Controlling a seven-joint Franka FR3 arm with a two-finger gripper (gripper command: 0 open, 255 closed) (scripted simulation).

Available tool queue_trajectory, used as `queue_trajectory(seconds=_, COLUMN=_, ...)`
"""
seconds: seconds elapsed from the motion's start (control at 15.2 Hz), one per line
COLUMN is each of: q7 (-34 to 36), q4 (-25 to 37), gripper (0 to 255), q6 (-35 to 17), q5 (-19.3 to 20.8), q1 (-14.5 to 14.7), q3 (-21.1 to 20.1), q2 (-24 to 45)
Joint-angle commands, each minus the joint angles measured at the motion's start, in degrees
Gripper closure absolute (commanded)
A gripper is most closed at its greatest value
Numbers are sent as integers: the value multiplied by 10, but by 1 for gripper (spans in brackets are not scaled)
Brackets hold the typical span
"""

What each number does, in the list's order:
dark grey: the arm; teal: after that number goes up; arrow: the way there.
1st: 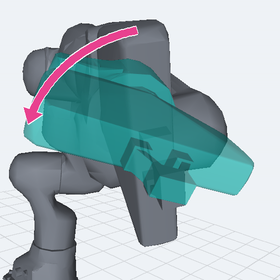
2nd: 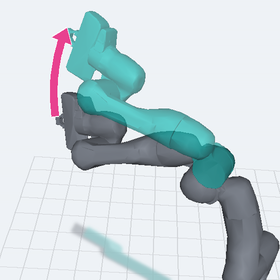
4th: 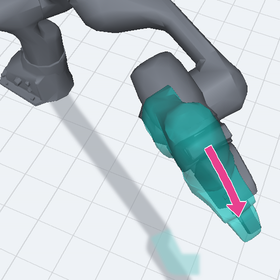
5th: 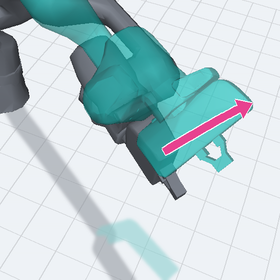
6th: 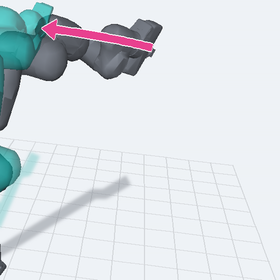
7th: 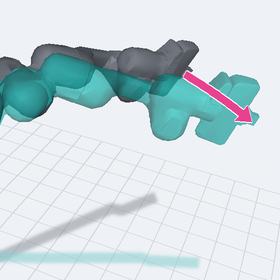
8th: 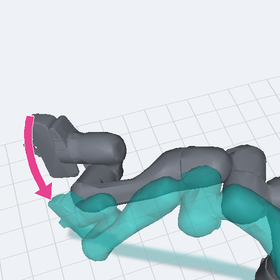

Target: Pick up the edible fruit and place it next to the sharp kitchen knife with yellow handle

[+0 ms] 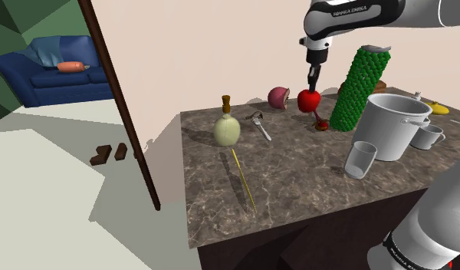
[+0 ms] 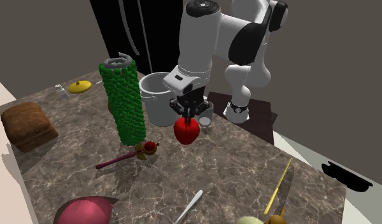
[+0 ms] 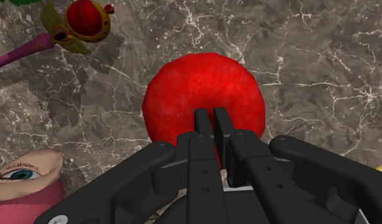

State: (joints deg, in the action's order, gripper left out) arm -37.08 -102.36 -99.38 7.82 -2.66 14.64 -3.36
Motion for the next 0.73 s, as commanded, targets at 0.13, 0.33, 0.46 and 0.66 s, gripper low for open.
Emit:
queue_trajectory(seconds=0.13, q7=58, q4=-50, gripper=255, q6=4, q5=8, q1=24, q3=-31, q2=-47)
queue_trajectory(seconds=0.33, q7=100, q4=-78, gripper=255, q6=8, q5=9, q1=41, q3=-56, q2=-75)
queue_trajectory(seconds=0.46, q7=127, q4=-94, gripper=255, q6=12, q5=7, q1=52, q3=-73, q2=-90)
queue_trajectory(seconds=0.66, q7=161, q4=-110, gripper=255, q6=16, q5=3, q1=65, q3=-94, q2=-106)
